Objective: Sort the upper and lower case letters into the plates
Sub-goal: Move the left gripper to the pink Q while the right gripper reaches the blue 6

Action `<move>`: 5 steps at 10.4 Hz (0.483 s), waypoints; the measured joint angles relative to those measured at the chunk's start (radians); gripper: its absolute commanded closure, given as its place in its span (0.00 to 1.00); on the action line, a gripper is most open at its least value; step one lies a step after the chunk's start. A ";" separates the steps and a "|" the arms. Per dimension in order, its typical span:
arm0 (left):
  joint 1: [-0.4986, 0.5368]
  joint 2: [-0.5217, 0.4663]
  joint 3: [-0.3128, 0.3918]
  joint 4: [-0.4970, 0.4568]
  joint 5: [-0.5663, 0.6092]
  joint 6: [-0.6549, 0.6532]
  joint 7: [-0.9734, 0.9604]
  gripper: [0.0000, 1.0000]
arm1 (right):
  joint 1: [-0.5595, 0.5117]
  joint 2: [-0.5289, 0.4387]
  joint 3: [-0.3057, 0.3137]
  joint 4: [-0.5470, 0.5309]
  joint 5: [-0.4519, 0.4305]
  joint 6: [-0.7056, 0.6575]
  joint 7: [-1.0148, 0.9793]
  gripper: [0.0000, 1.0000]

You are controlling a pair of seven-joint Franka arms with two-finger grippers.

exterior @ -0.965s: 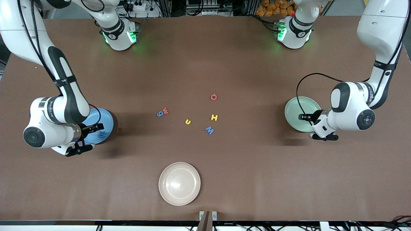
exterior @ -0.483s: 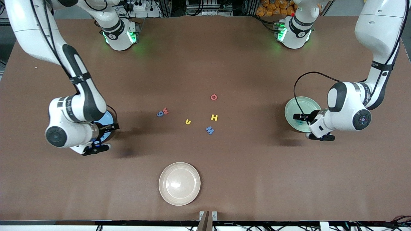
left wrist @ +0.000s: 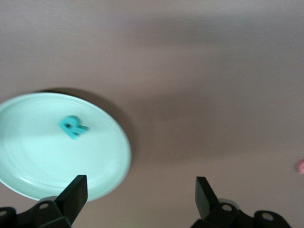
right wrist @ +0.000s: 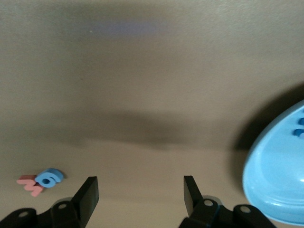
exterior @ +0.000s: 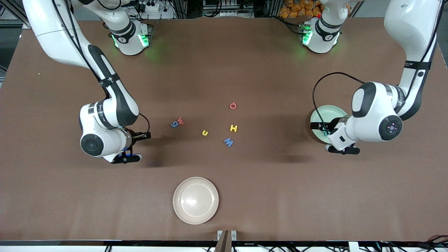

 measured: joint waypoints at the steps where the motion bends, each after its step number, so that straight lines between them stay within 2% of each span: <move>1: -0.002 -0.016 -0.048 -0.003 0.000 -0.002 -0.073 0.00 | 0.012 0.000 0.001 -0.001 0.002 0.004 0.032 0.19; 3: -0.007 -0.032 -0.140 -0.026 0.000 0.037 -0.215 0.00 | 0.042 0.000 0.005 -0.001 0.004 0.018 0.107 0.19; 5: -0.024 -0.032 -0.220 -0.073 0.000 0.137 -0.380 0.00 | 0.067 0.000 0.005 -0.002 0.005 0.033 0.150 0.19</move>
